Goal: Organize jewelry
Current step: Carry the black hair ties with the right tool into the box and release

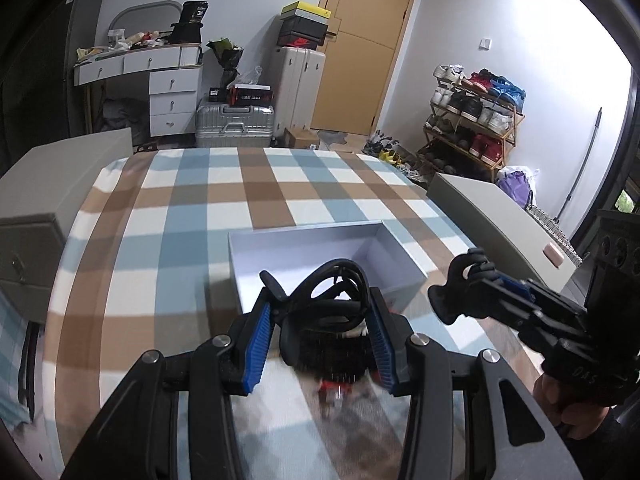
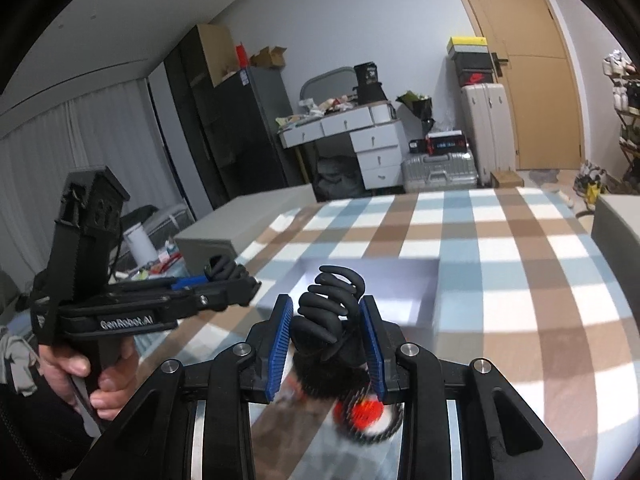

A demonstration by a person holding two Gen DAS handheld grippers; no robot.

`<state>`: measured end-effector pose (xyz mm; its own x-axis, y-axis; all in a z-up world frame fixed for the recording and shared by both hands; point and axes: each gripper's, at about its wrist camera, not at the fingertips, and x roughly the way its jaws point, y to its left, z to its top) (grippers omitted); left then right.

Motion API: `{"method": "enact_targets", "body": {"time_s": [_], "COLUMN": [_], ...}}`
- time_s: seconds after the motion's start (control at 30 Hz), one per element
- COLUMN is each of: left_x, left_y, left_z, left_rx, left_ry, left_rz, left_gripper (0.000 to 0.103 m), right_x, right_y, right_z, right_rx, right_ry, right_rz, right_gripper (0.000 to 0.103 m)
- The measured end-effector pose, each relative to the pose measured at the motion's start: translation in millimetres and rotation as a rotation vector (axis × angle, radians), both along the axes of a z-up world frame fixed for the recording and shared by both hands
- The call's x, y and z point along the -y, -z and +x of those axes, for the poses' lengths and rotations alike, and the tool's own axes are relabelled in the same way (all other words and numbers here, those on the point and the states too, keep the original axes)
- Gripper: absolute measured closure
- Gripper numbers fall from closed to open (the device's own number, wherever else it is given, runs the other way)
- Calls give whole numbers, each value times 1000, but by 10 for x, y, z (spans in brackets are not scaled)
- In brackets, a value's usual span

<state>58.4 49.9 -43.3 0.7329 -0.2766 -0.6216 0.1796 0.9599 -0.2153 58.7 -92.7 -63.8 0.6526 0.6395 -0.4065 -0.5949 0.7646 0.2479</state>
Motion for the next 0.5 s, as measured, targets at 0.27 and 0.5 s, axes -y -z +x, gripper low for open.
{"method": "enact_targets", "body": {"time_s": [0.27, 0.5], "left_x": [23, 86], "left_y": [-8, 111], "left_z": [348, 584], "left_rx": [-17, -72], "left_ry": [0, 24], "left_rz": [-35, -37], "left_gripper": [64, 64], "right_x": [-9, -181], "right_y": [-196, -105], "right_z": [385, 754], "right_rx": [40, -20], "right_ry": [-5, -48], "right_rz": [44, 13], "right_gripper": [70, 70]}}
